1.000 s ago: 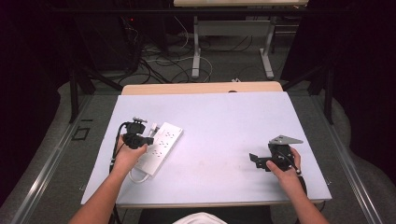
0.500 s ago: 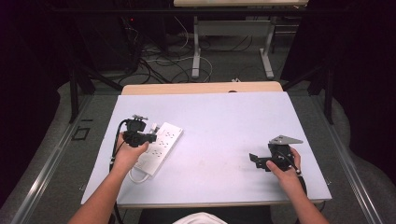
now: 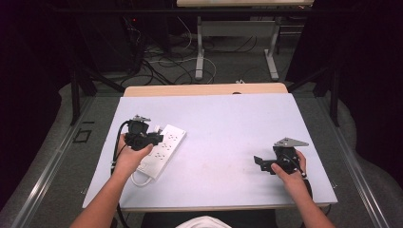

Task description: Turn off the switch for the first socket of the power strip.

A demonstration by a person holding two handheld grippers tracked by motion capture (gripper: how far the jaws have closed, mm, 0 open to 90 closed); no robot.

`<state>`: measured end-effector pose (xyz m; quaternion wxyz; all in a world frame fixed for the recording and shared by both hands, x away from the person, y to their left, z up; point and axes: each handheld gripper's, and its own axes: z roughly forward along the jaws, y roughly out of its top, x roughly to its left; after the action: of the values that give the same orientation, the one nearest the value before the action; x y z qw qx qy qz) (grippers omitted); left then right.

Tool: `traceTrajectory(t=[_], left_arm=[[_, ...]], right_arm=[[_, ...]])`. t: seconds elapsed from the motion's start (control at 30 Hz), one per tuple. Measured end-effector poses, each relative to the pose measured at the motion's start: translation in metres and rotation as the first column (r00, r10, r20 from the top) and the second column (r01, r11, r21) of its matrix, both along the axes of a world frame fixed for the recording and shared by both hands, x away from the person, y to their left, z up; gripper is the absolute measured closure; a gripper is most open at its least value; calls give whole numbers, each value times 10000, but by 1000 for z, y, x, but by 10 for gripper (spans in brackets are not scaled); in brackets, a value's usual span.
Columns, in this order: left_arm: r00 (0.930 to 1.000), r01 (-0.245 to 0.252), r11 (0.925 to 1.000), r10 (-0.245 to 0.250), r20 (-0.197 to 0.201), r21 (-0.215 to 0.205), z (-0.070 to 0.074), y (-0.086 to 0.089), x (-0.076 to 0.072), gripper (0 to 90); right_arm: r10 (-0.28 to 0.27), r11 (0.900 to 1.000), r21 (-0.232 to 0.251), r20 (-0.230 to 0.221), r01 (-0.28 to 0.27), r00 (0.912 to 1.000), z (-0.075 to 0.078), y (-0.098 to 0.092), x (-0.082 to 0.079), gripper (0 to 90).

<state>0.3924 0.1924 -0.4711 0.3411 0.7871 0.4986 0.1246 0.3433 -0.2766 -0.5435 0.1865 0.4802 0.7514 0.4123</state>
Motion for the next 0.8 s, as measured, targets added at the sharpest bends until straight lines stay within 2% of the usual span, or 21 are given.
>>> traceTrajectory(t=[0.17,0.43,0.57,0.8], left_arm=[[9993,5,10000,-3,373,-51,3,0,-3,605],[9976,72,10000,-67,686,-63,8,1,-7,559],[9963,277,9993,-257,822,-237,9,3,-9,544],[9932,191,9985,-131,1157,-506,10,6,-14,483]], right_arm=[[-20,10000,28,-11,20,10000,0,0,0,62],[-8,10000,32,7,8,10000,1,0,0,61],[-27,10000,32,13,27,10000,1,0,0,61],[-50,10000,2,30,50,10000,1,-1,0,61]])
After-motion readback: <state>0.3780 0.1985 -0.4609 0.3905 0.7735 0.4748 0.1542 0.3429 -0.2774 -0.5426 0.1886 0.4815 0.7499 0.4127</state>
